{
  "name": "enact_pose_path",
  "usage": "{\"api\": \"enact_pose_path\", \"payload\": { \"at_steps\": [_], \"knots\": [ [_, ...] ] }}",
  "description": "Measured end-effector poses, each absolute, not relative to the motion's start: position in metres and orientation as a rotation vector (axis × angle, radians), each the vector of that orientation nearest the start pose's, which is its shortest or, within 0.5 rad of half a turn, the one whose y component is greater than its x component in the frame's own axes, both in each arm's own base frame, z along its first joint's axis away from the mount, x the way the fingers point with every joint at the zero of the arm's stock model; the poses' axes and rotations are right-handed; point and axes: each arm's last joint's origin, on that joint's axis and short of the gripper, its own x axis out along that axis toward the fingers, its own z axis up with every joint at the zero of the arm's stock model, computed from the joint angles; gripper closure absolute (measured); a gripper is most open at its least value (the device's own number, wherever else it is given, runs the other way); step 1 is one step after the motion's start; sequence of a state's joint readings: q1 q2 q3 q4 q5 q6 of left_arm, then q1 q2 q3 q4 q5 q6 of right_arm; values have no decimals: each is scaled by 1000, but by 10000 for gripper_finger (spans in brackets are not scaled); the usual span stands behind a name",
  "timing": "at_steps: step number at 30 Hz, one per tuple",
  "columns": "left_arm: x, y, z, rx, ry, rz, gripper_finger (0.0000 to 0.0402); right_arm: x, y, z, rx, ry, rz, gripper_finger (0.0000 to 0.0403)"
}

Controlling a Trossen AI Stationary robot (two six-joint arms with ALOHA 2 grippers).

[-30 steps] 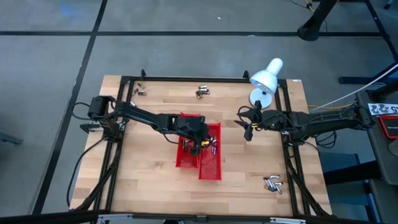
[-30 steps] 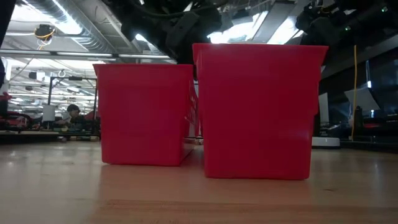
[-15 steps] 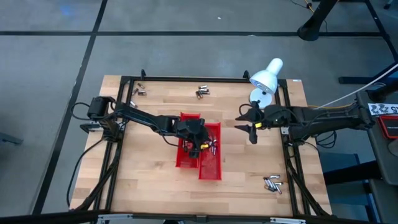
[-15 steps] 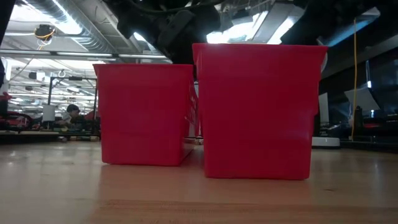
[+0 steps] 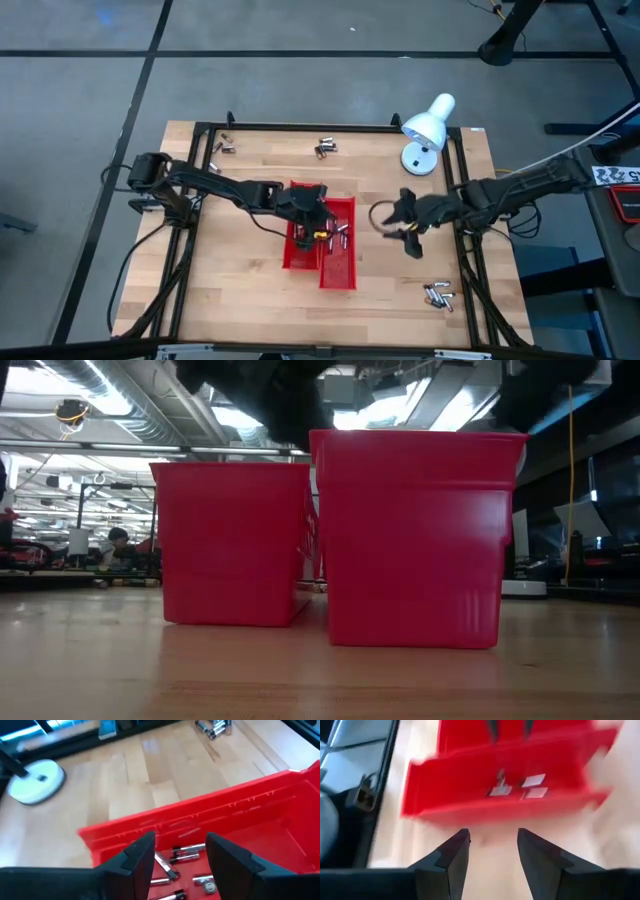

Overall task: Sort batteries
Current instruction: Put the silver battery into the right red bin

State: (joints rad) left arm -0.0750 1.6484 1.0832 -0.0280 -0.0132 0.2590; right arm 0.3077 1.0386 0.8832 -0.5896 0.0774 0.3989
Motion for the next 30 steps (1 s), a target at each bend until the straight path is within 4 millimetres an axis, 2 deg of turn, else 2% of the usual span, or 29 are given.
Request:
{"api": "enact_pose_path", "payload": {
  "at_steps": [6, 10, 13, 22, 30],
  "knots": [
    [349, -26, 251, 314, 542, -139, 235, 187, 93, 259, 443, 1150, 8, 235],
    [347, -27, 253, 320, 542, -144, 235, 173, 119, 238, 478, 1401, -72, 235],
    [347, -27, 252, 319, 549, -145, 235, 164, 140, 227, 477, 1526, -76, 235],
    [347, -28, 252, 316, 549, -148, 235, 139, 186, 196, 345, 1685, -111, 235],
    [347, -29, 253, 316, 542, -148, 235, 129, 200, 178, 221, 1734, -147, 235]
  ]
}}
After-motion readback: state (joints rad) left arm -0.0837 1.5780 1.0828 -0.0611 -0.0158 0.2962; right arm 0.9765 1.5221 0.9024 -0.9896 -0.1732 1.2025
